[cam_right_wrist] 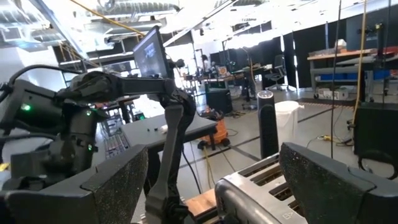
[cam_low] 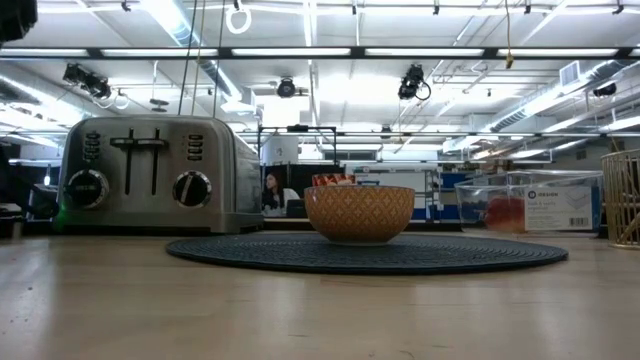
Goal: Arrange a breakfast setting
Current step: Pour the cereal from the cereal box into the blue bowl
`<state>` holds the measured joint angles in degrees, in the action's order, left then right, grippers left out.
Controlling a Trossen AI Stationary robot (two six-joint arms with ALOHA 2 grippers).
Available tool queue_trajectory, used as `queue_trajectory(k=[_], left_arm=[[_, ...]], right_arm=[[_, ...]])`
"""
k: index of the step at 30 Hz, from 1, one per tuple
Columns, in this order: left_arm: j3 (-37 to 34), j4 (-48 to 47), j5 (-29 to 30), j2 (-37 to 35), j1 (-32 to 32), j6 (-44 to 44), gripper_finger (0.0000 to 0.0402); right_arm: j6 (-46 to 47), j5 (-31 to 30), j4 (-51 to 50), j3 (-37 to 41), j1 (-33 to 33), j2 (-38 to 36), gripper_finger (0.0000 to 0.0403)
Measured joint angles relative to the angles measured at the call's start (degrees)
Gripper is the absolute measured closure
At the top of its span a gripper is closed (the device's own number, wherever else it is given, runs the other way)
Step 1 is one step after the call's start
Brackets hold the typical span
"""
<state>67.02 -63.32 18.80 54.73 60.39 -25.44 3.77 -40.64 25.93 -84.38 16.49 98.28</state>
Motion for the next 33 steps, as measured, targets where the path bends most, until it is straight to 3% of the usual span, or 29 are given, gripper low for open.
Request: queue_trajectory(k=[10,14,21,24,33], left_arm=[[0.0,0.75,-0.75,1.85,-0.45,5.14,0.039],[1.27,0.89,-0.63,1.73,-0.47,5.02,0.0392],[9.44,0.08,4.41,1.67,-0.84,3.78,0.0397],[11.64,0.21,3.51,1.6,-0.63,2.56,0.0397],[9.51,0.33,3.29,2.77,4.39,-12.84,0.0398]], right_arm=[[-0.94,0.84,0.0,0.0,-0.02,0.0,0.0037],[-0.94,1.33,-0.11,0.0,-0.02,0.0,0.0037],[-0.94,1.33,-0.38,0.0,-0.06,0.0,0.0037],[-0.94,1.33,-0.46,0.0,-0.06,0.0,0.0037],[-0.94,1.35,-2.25,0.02,-0.5,0.0,0.0037]])
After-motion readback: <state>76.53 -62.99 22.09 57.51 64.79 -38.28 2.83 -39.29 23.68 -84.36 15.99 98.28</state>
